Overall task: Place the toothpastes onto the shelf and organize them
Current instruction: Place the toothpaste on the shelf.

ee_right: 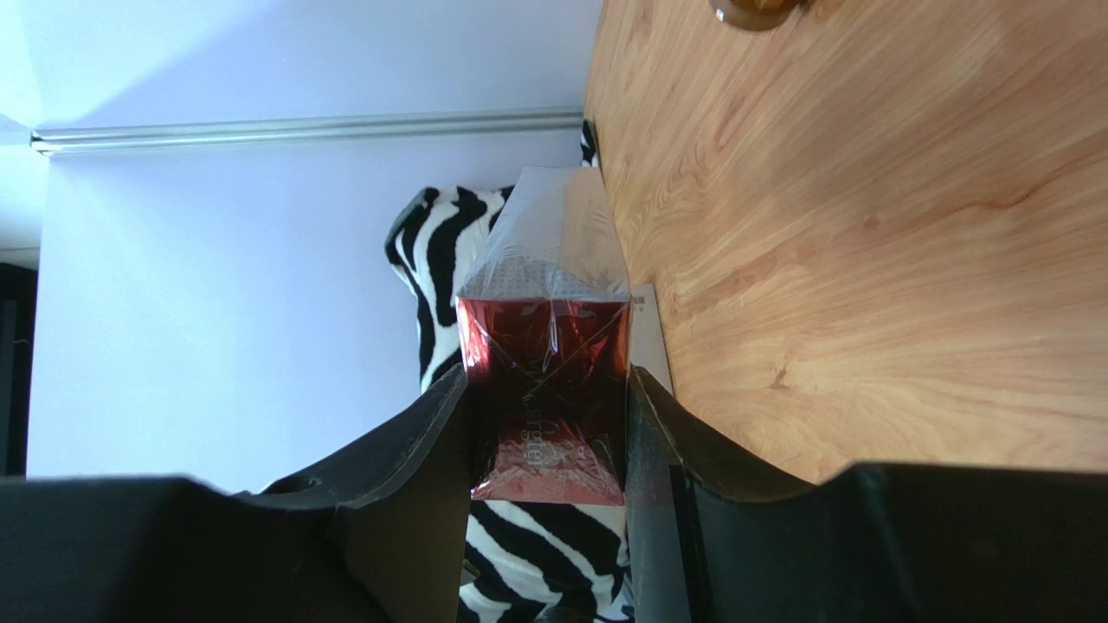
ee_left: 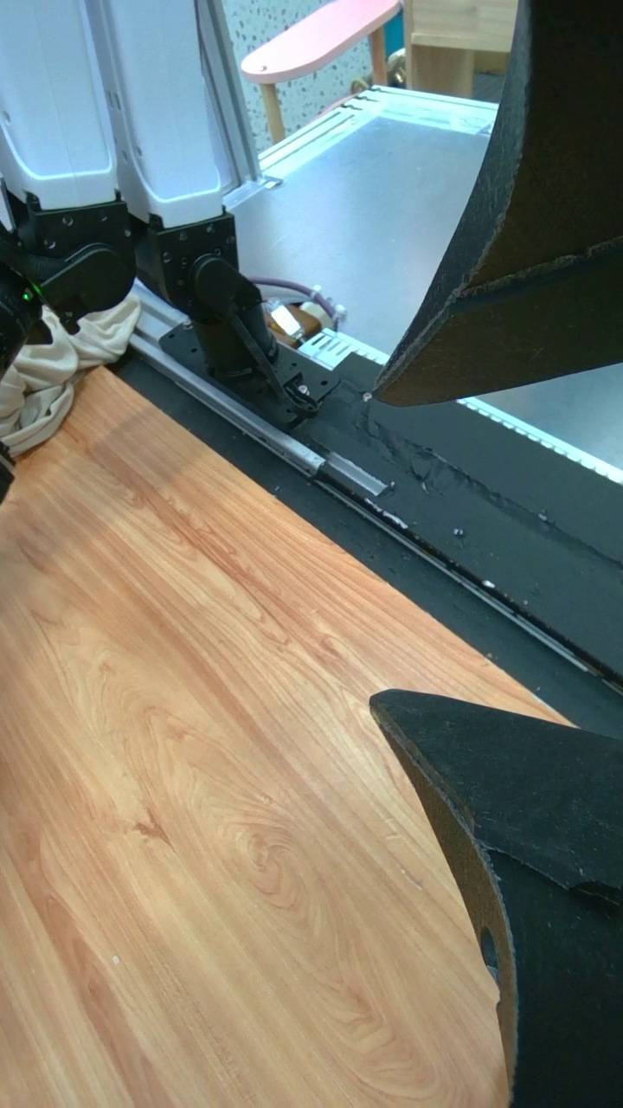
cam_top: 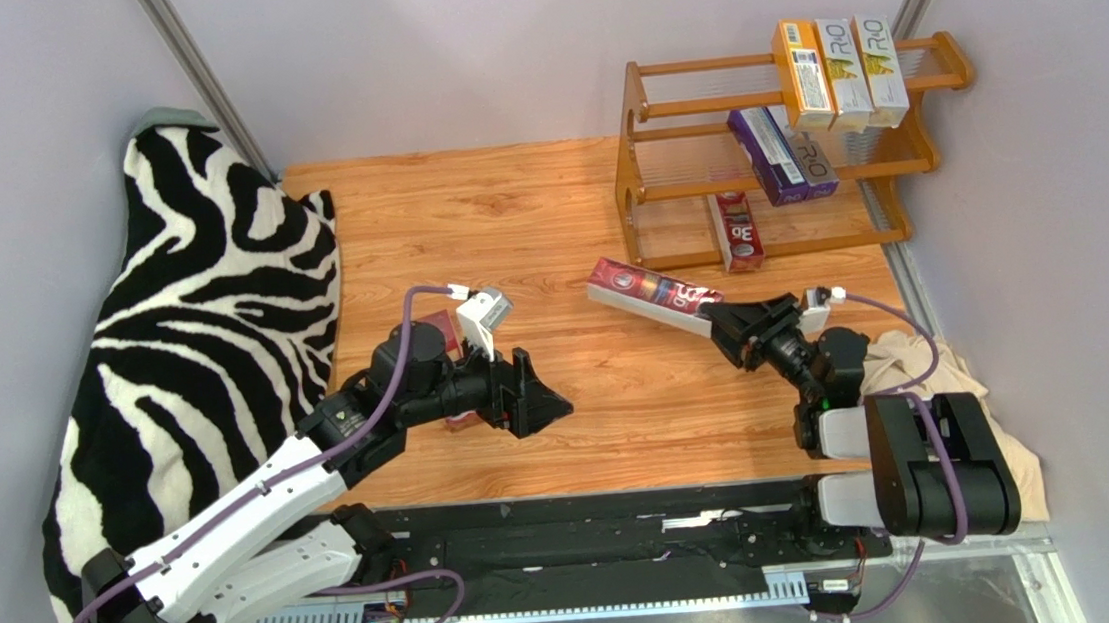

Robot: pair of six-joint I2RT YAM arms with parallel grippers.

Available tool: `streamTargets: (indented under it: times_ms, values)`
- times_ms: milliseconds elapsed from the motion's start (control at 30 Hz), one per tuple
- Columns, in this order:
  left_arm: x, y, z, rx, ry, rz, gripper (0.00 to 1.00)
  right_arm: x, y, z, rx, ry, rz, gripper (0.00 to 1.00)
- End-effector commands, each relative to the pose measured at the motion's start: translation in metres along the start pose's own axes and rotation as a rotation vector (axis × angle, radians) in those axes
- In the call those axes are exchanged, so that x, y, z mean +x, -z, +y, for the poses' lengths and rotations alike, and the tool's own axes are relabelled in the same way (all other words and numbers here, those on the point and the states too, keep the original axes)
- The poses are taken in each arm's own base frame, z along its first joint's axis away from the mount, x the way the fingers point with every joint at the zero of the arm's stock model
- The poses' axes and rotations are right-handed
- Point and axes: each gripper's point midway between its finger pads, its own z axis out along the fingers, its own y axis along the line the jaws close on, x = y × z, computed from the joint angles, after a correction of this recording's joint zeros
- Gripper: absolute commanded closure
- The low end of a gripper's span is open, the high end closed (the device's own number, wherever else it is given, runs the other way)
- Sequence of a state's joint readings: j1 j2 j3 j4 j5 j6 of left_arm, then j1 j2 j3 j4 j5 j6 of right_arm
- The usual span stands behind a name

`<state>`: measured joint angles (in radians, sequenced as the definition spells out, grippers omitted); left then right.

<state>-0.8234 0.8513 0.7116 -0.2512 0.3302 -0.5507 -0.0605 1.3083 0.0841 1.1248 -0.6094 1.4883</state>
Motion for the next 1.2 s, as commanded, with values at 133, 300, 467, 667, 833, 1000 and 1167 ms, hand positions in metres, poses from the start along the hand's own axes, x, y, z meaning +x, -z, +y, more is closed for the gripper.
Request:
streamTargets:
  times_ms: [133,300,467,667,833,1000,1167]
  values:
    - [-0.014,0.001,-0.004,0.003,-0.043,-0.036,0.11,-0.038,0.018,0.019,-0.086,0.091,-0.103,1.00]
    - [-0.011,-0.003,-0.002,0.003,-0.038,-0.026,0.11,-0.052,0.022,0.001,-0.008,0.113,-0.198,1.00]
    - [-0.010,-0.002,-0.001,0.003,-0.042,-0.023,0.11,-0.068,0.029,-0.008,0.031,0.117,-0.314,1.00]
    - [-0.007,-0.002,0.001,-0.003,-0.046,-0.014,0.11,-0.093,0.034,-0.003,0.056,0.132,-0.452,1.00]
    - [-0.003,-0.004,0.004,-0.006,-0.041,-0.009,0.11,-0.107,0.035,0.000,0.069,0.137,-0.497,1.00]
    - [0.000,-0.006,0.005,-0.008,-0.037,-0.002,0.11,-0.114,0.034,-0.001,0.054,0.122,-0.481,1.00]
    - [0.003,-0.009,0.009,-0.015,-0.037,0.009,0.11,-0.118,0.029,0.008,-0.005,0.123,-0.451,1.00]
